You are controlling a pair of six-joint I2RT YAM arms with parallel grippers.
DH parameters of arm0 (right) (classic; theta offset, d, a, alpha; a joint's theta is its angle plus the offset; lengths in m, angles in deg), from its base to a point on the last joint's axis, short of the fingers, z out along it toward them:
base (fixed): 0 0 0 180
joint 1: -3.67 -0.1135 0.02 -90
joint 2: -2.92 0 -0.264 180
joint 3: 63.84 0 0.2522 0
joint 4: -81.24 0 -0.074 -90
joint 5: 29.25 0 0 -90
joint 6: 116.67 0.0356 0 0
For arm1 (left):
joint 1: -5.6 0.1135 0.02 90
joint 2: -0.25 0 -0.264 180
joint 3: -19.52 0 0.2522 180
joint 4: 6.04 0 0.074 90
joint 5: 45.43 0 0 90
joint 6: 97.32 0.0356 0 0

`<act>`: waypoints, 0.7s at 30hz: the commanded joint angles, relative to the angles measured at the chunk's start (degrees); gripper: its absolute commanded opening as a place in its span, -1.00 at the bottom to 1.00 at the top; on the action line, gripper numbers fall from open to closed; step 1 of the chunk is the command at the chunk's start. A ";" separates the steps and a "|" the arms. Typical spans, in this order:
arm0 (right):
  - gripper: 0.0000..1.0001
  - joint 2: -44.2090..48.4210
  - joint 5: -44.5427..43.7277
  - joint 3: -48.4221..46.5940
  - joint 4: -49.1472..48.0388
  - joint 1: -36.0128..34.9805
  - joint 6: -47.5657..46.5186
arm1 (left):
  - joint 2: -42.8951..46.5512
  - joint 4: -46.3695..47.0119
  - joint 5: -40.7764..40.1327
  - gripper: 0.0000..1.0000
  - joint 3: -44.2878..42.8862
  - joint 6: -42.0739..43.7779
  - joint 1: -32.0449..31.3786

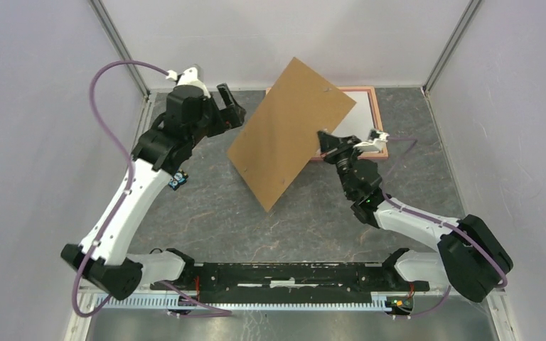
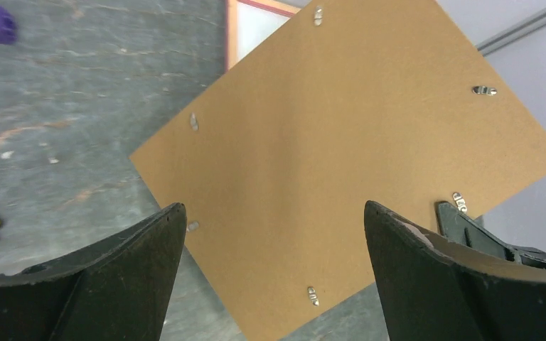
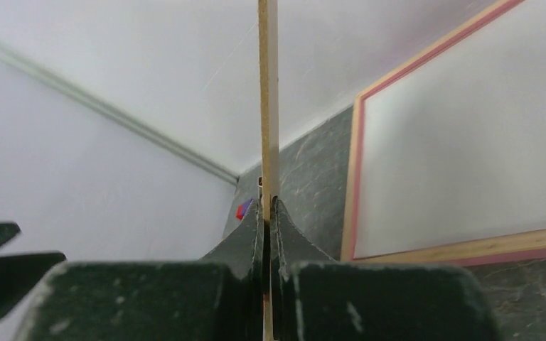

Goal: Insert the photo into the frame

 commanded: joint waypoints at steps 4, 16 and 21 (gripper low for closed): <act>-1.00 -3.24 13.79 1.63 -21.29 15.10 19.46 | -8.33 19.25 10.85 1.00 4.45 -9.74 3.93; -1.00 -20.28 18.10 3.21 -39.84 26.73 30.94 | -20.64 81.43 28.38 1.00 33.79 -29.98 11.11; -1.00 -20.85 18.62 3.36 -39.20 29.31 30.16 | -23.54 94.96 25.50 1.00 45.65 -32.29 11.29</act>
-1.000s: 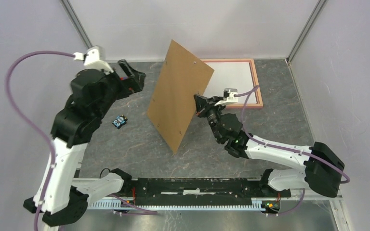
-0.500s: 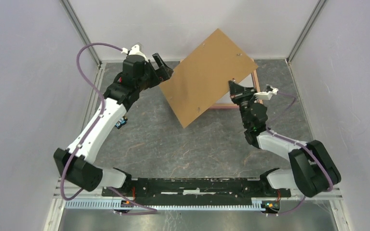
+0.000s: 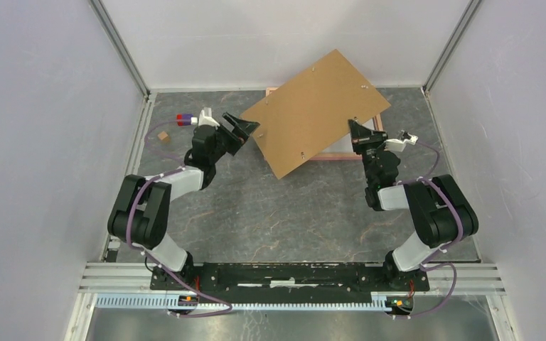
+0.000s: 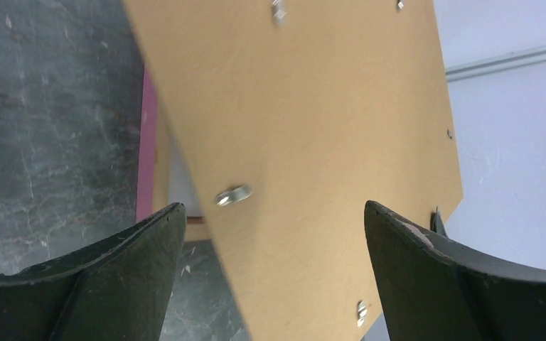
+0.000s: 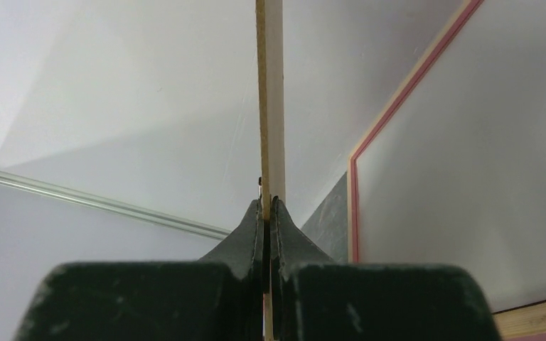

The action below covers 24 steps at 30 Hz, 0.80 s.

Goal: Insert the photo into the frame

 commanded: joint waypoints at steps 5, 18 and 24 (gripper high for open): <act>-1.00 -0.61 2.86 -1.52 -12.12 3.30 4.73 | -13.39 48.73 1.79 0.97 9.57 -19.11 -2.36; -1.00 -3.46 4.23 -2.29 -13.68 4.39 6.21 | -24.59 57.19 2.75 0.25 3.92 -24.01 -9.56; -1.00 -4.67 5.18 -2.69 -13.84 4.32 6.16 | -24.05 57.22 3.85 -0.16 3.27 -23.55 -9.45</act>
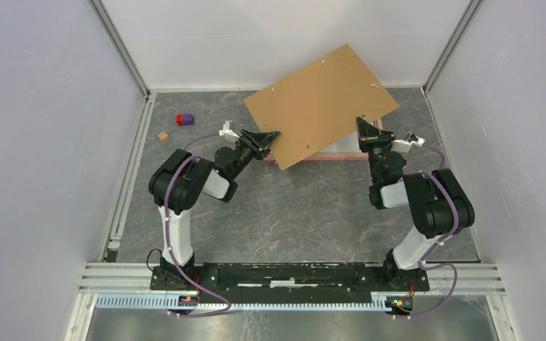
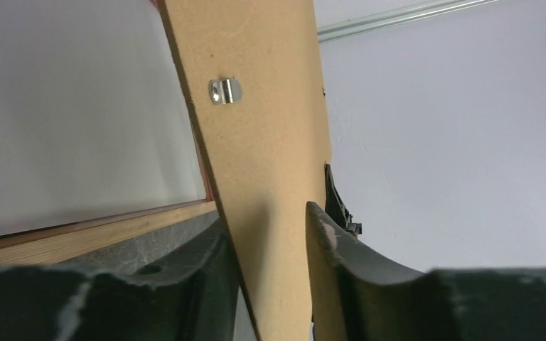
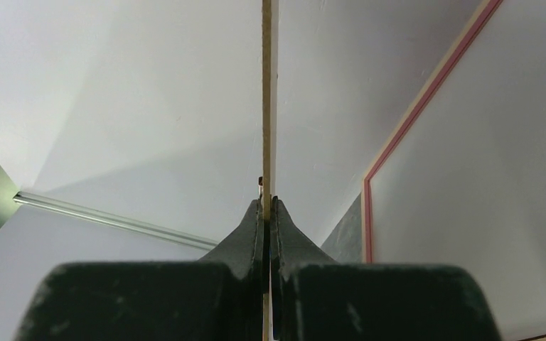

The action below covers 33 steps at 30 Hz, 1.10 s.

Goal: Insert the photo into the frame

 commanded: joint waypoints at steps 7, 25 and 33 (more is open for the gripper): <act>-0.48 -3.85 8.54 -4.72 -8.00 0.73 2.28 | -0.62 5.31 5.25 -0.88 -3.45 -2.27 2.70; 0.46 -15.38 38.37 -20.29 3.05 15.14 -7.96 | -12.22 1.49 31.61 -0.95 -19.45 -13.47 14.25; 0.44 -18.98 44.54 -23.68 2.36 18.20 -5.11 | -12.03 1.05 33.85 -0.95 -20.34 -13.20 14.92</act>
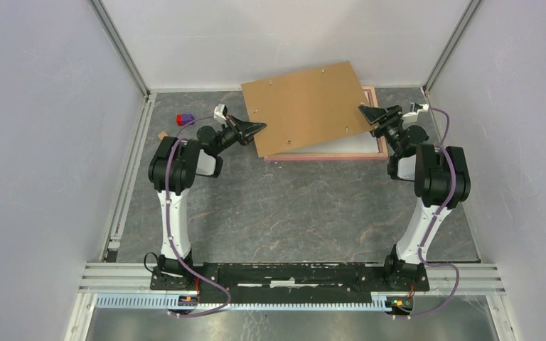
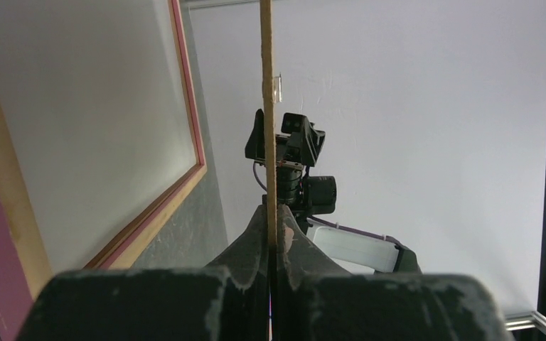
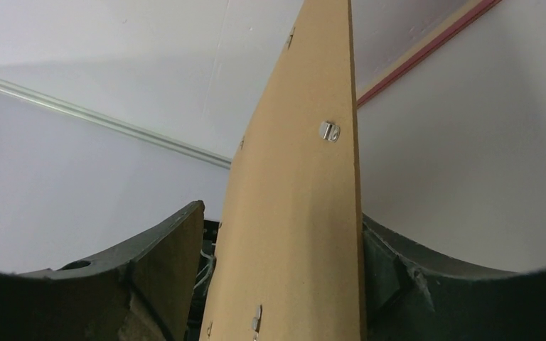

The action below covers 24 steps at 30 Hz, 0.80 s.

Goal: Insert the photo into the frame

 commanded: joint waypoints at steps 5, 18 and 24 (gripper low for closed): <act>0.32 -5.07 14.76 -6.06 -7.97 4.01 5.92 | 0.93 2.32 5.04 -0.95 -2.23 0.53 1.06; -0.01 -7.86 27.20 -8.33 -2.65 6.23 5.65 | 1.74 -0.58 5.13 -0.95 -2.26 3.82 1.34; -0.22 -7.19 26.92 -7.65 3.80 6.61 0.62 | 3.55 -7.81 5.13 -0.95 -2.43 10.08 1.32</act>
